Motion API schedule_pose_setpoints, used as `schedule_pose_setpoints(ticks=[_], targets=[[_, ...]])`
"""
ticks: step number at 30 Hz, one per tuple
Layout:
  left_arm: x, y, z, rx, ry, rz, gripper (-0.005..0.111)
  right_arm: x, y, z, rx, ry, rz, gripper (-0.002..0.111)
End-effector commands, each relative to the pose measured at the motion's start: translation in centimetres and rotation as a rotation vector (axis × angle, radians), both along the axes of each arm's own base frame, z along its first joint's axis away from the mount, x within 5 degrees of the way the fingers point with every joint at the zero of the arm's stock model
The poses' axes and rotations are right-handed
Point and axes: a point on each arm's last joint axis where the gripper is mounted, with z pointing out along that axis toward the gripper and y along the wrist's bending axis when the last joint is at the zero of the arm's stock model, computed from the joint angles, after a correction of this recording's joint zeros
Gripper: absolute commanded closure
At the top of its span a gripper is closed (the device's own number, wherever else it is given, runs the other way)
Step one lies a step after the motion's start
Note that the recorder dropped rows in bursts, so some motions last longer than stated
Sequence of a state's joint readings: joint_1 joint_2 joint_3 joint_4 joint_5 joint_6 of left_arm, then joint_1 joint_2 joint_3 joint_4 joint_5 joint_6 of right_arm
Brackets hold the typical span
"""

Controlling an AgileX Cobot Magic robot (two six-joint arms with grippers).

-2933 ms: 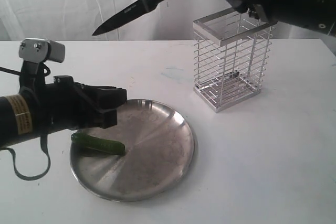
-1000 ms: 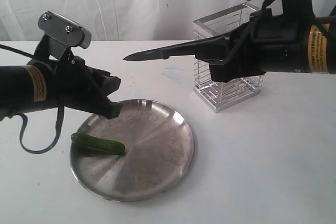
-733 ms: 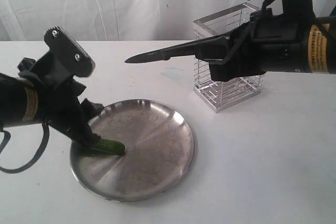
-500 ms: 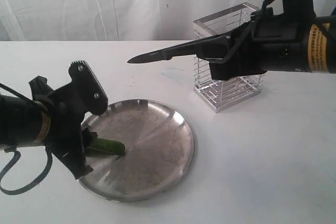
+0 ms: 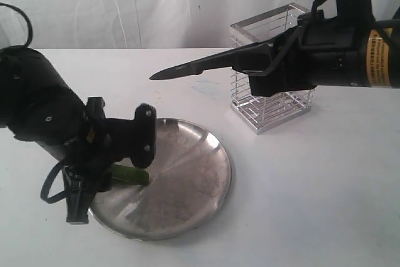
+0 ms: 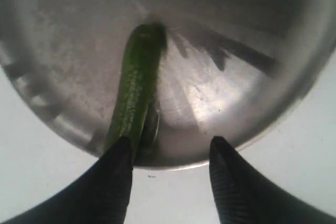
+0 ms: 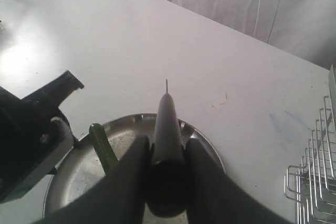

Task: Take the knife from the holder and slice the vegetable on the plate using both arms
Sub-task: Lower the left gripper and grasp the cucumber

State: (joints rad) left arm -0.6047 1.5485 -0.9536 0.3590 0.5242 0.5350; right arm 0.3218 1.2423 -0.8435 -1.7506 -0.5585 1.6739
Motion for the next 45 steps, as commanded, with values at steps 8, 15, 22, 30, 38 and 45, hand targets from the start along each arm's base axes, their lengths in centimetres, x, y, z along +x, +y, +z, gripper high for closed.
schedule_pose_setpoints(ticks=[8, 15, 22, 30, 38, 45], targets=[[2.4, -1.1, -2.6, 0.157, -0.052, -0.234, 0.056, -0.2, 0.0, 0.4, 0.015, -0.005, 0.001, 0.108], [3.4, -0.8, -4.2, 0.156, -0.040, -0.226, 0.058, -0.3, 0.0, 0.4, 0.018, -0.003, 0.010, 0.108], [4.7, -0.1, -3.7, 0.131, -0.070, -0.166, 0.058, -0.4, 0.1, 0.4, 0.033, 0.017, 0.013, 0.108], [4.6, 0.2, -5.1, 0.177, 0.004, -0.127, 0.058, -0.4, 0.1, 0.4, 0.035, 0.020, 0.012, 0.108], [4.8, 0.0, -6.5, 0.184, 0.031, -0.133, 0.065, -0.4, 0.1, 0.4, 0.038, 0.024, 0.010, 0.108], [5.0, 0.0, -6.7, 0.191, 0.031, -0.115, 0.084, -0.4, 0.1, 0.4, 0.038, 0.023, 0.010, 0.108]])
